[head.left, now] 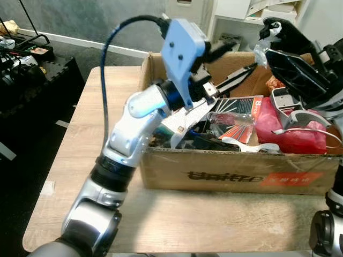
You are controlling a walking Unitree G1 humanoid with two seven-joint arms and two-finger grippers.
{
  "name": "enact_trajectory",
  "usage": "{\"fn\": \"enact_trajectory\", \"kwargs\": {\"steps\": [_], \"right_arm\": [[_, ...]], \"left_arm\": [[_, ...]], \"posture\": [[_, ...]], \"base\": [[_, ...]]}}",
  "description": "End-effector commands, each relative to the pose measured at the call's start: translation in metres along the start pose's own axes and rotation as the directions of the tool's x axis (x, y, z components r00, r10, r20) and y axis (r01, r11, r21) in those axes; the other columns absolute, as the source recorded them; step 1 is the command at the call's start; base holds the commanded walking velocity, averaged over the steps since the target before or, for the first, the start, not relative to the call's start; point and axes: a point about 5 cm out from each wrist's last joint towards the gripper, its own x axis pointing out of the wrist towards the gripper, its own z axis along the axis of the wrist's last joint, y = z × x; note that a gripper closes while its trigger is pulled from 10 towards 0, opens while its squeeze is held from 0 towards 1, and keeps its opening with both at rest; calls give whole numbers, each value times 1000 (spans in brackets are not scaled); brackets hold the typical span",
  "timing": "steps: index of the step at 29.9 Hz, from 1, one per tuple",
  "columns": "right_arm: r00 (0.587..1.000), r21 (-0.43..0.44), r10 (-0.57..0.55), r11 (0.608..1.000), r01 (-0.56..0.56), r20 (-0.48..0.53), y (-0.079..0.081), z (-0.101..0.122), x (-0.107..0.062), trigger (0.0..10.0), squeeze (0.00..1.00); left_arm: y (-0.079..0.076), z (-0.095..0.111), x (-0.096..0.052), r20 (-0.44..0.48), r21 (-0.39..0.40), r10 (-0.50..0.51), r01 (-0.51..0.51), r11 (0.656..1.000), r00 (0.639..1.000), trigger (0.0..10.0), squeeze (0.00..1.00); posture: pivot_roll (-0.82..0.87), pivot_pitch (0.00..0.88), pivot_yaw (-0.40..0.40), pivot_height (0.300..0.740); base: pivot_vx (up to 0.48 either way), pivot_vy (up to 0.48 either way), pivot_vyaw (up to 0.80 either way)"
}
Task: Picking trash to rubbish bin
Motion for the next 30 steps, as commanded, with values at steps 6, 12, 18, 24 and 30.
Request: {"fn": "enact_trajectory", "kwargs": {"steps": [6,12,18,24,30], "right_arm": [[1000,-73,-19,997,20,9,-1,9,-3,10000,0],[999,-100,-29,995,30,20,-2,16,-1,10000,0],[999,-103,-28,994,30,19,-1,16,1,10000,0],[977,-171,-171,967,192,128,-17,29,5,10000,0],[932,-179,-239,939,293,274,-24,48,6,10000,0]], "left_arm": [[-11,-4,2,-5,-31,-46,46,998,999,0,0],[-10,-5,2,-14,-28,-37,37,999,999,0,0],[-8,-5,2,-14,-26,-23,23,999,1000,0,0],[-7,-12,3,-78,59,-6,10,998,997,6510,0],[-3,-7,3,-38,38,33,-32,999,999,10000,0]], "posture": [[-120,111,76,740],[-121,113,80,740],[-120,113,81,740],[-118,112,85,740],[-117,112,87,740]], "base": [[0,0,0],[0,0,0],[0,0,0],[0,0,0],[0,0,0]]}}
